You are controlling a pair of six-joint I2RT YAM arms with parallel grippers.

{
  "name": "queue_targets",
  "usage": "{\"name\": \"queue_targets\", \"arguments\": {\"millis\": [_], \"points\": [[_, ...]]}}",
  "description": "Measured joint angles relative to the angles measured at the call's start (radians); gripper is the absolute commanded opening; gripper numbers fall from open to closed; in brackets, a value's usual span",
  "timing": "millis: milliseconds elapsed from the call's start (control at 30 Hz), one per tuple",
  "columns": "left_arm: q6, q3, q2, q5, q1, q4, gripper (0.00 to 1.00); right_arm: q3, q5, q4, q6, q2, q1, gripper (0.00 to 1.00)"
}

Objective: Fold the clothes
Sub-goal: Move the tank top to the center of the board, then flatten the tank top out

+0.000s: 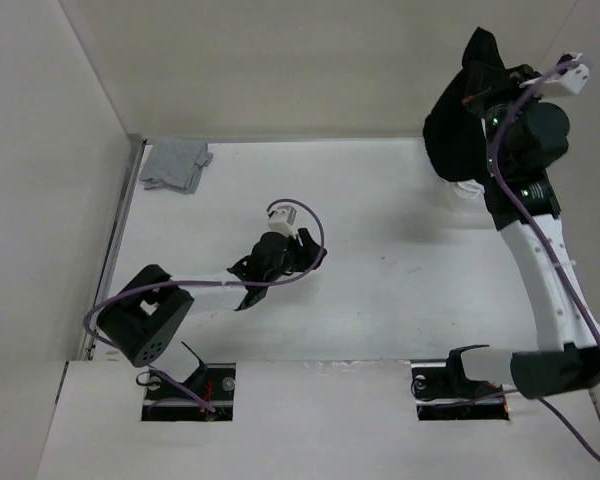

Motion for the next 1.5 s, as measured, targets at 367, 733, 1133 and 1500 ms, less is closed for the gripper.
{"name": "queue_targets", "arguments": {"millis": [367, 733, 1133, 1500], "points": [[-0.116, -0.166, -0.496, -0.039, 0.35, -0.095, 0.49, -0.101, -0.063, 0.117, -0.003, -0.361, 0.458, 0.06], [-0.099, -0.203, -0.508, -0.078, 0.348, -0.233, 0.48, -0.323, -0.415, 0.255, 0.237, 0.515, 0.221, 0.52], [0.081, -0.114, -0.266, -0.175, -0.125, -0.319, 0.41, -0.761, -0.14, 0.173, 0.128, -0.089, 0.457, 0.12], [0.24, 0.106, -0.041, -0.272, -0.476, -0.42, 0.31, -1.048, -0.027, -0.001, 0.216, -0.258, 0.313, 0.43]]}}
